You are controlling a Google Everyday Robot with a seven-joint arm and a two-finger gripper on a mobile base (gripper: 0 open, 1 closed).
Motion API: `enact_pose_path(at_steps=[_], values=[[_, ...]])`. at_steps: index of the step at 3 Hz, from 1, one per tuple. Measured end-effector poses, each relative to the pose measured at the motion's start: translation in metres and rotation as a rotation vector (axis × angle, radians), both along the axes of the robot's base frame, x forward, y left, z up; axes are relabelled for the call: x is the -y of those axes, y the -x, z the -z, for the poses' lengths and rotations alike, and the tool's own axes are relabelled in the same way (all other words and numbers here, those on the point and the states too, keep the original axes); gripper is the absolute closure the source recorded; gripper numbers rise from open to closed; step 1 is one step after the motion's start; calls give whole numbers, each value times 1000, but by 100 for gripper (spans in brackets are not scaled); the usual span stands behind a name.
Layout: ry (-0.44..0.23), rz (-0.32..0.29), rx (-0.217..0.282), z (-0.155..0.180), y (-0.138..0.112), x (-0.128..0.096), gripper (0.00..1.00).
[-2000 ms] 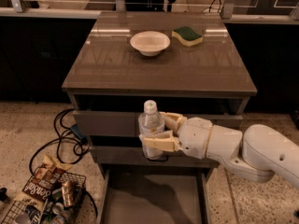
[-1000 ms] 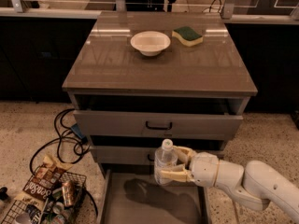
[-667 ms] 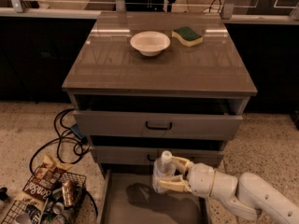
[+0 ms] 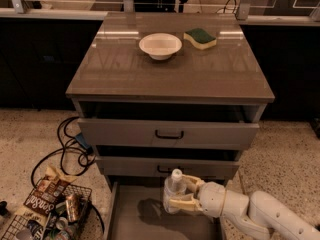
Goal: Place blue plastic bottle into bottom drawer
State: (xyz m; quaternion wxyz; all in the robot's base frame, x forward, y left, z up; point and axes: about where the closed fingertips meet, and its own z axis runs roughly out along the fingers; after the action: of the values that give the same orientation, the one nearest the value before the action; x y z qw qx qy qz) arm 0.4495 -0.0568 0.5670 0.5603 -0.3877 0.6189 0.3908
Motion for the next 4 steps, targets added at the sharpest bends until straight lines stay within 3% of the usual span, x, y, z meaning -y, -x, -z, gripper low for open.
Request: enact_pose_path(at_steps=[2, 3, 4], values=[[-23, 0, -59, 81, -36, -14, 100], [15, 9, -92, 123, -50, -20, 100], [17, 16, -85, 162, -60, -29, 100]])
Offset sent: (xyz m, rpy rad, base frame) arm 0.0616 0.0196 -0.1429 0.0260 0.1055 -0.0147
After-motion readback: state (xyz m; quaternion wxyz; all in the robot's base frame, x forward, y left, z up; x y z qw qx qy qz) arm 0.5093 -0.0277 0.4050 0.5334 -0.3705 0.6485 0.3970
